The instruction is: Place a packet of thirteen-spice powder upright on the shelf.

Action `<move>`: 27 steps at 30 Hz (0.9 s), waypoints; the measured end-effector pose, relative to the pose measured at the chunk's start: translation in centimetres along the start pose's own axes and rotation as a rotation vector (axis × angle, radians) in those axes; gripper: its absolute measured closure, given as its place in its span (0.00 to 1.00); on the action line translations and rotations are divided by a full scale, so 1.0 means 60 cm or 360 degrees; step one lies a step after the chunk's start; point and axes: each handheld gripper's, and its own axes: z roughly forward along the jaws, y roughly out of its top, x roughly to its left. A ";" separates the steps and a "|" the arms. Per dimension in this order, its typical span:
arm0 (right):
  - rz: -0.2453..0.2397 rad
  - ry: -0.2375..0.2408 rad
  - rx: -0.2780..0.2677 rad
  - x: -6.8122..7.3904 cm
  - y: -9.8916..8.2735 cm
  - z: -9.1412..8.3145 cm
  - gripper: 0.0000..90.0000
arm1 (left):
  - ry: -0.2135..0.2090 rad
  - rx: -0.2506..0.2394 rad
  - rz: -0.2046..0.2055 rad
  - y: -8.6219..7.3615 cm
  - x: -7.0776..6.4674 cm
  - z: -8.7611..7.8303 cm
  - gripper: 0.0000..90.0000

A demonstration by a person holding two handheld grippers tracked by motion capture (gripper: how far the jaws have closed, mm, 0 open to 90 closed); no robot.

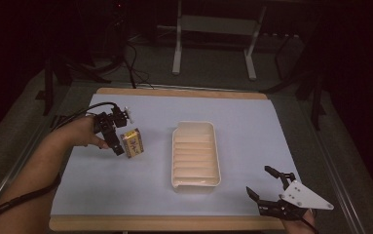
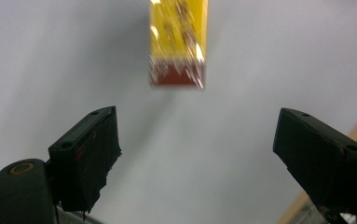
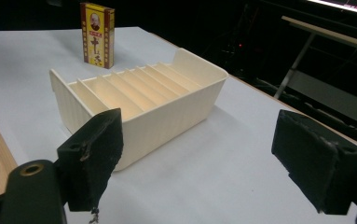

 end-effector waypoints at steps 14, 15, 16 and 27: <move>0.0028 0.0019 0.0022 -0.003 -0.007 0.003 0.18 | 0.0059 0.0123 0.0076 0.054 0.017 0.028 0.26; 0.0028 0.0019 0.0022 -0.003 -0.007 0.002 0.18 | 0.0050 0.0124 0.0078 0.056 0.017 0.029 0.31; 0.0027 0.0018 0.0021 -0.004 -0.007 0.002 0.18 | 0.0050 0.0130 0.0089 0.058 0.017 0.031 0.36; 0.0029 0.0023 0.0026 -0.003 -0.008 0.003 0.18 | 0.0003 0.0135 0.0162 0.067 0.018 0.043 0.72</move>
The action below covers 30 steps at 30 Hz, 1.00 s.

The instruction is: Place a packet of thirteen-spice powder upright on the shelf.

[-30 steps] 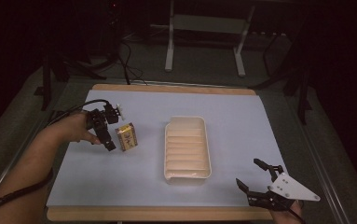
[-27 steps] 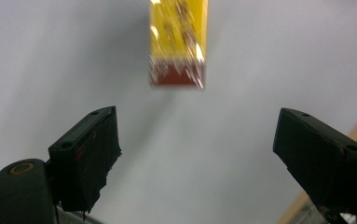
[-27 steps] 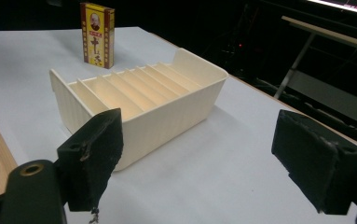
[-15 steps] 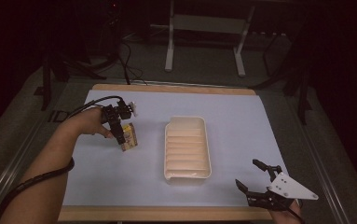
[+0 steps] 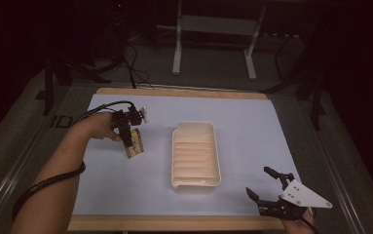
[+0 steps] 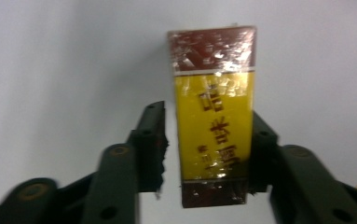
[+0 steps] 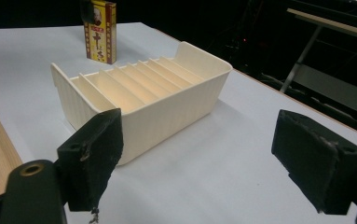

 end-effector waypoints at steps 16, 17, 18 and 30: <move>-0.0009 0.0001 -0.0008 0.001 0.002 0.000 0.18 | -0.0069 -0.0131 0.0141 -0.012 -0.021 -0.039 0.75; -0.0009 0.0002 -0.0008 0.001 0.002 0.000 0.18 | -0.0075 -0.0139 0.0145 -0.011 -0.023 -0.042 0.75; -0.0009 0.0002 -0.0008 0.001 0.003 0.000 0.18 | -0.0072 -0.0152 0.0153 -0.011 -0.025 -0.046 0.75; -0.0009 0.0004 -0.0016 0.002 0.004 -0.001 0.18 | -0.0032 -0.0265 0.0236 0.006 -0.051 -0.103 0.75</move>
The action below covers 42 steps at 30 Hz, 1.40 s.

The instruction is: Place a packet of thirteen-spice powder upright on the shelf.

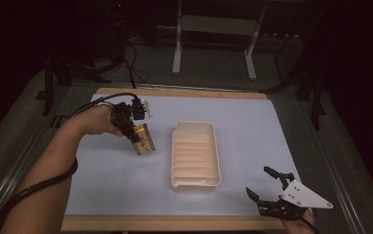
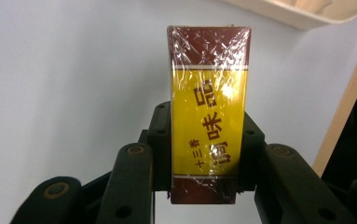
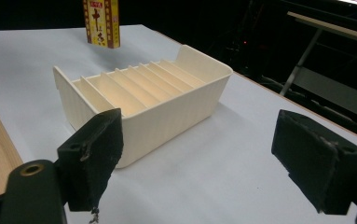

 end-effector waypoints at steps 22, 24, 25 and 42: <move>0.0000 0.0014 -0.0011 0.000 0.001 -0.001 0.19 | -0.0004 -0.0212 0.0173 0.109 -0.052 -0.070 0.76; -0.0001 0.0013 -0.0013 0.000 0.002 -0.002 0.19 | 0.0003 -0.0228 0.0205 0.118 -0.059 -0.071 0.76; 0.0000 0.0014 -0.0013 0.000 0.002 -0.002 0.19 | -0.0014 -0.0235 0.0207 0.122 -0.059 -0.071 0.76; 0.0005 0.0018 -0.0021 0.001 0.003 -0.004 0.19 | -0.0111 -0.0282 0.0336 0.188 -0.108 -0.042 0.76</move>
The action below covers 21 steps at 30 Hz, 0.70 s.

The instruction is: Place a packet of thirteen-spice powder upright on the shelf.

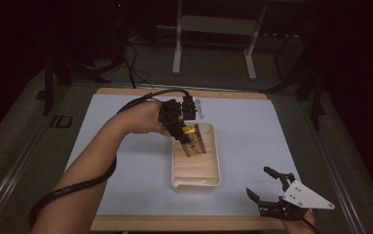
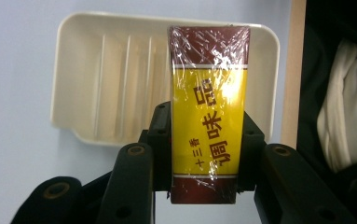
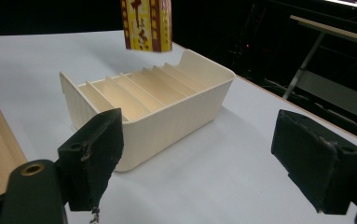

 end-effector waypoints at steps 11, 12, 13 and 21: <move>-0.0004 0.0008 0.0006 0.000 -0.001 0.002 0.19 | -0.0095 0.0021 0.0070 0.006 -0.017 0.042 0.76; -0.0005 0.0009 0.0005 0.001 -0.001 0.002 0.19 | -0.0089 0.0022 0.0084 0.005 -0.019 0.046 0.76; -0.0006 0.0010 0.0007 0.001 -0.001 0.003 0.19 | -0.0093 0.0013 0.0068 0.003 -0.020 0.050 0.76; 0.0000 0.0013 0.0010 0.001 -0.001 0.004 0.19 | -0.0131 0.0032 0.0057 -0.010 -0.020 0.077 0.76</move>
